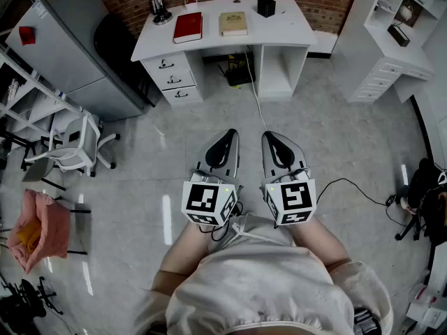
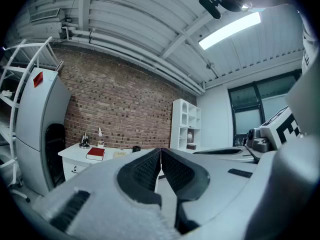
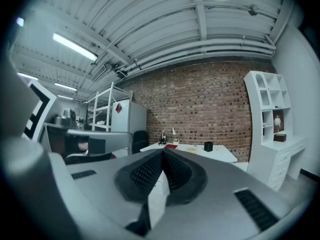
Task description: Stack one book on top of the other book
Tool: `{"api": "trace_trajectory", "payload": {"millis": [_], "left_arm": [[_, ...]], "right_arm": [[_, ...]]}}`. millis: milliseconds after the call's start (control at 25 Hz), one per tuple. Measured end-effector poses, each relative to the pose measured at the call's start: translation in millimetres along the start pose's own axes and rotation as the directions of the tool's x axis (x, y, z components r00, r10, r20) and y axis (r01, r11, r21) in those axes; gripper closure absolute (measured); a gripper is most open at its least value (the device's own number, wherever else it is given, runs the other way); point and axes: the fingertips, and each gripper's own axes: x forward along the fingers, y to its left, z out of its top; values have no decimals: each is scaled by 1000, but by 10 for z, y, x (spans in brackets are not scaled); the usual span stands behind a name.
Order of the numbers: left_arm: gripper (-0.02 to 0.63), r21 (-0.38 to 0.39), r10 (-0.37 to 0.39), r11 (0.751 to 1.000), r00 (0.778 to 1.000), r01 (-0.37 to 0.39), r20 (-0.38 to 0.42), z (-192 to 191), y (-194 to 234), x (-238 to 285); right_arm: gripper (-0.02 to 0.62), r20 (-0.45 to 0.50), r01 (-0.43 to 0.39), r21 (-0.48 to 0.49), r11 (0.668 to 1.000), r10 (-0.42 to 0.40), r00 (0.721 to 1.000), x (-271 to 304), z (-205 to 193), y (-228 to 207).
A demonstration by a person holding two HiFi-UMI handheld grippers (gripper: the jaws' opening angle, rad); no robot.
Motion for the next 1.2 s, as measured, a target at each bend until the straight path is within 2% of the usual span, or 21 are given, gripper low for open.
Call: {"api": "trace_trajectory", "payload": {"millis": [320, 640, 840, 960, 1200], "left_arm": [[587, -19, 17, 1000, 1000, -17, -5, -8, 73, 67], [587, -48, 24, 999, 1000, -25, -20, -122, 96, 147], [586, -79, 23, 997, 999, -27, -44, -182, 195, 232], [586, -115, 13, 993, 999, -19, -48, -221, 316, 326], [586, -90, 13, 996, 998, -19, -58, -260, 763, 604]], "right_arm": [[569, -14, 6, 1, 1000, -6, 1000, 60, -4, -163], [568, -64, 17, 51, 999, -13, 998, 140, -209, -223], [568, -84, -14, 60, 998, 19, 996, 293, -261, -233], [568, -72, -25, 27, 999, 27, 997, 451, -247, -206], [568, -78, -11, 28, 1000, 13, 997, 956, -234, -233]]}}
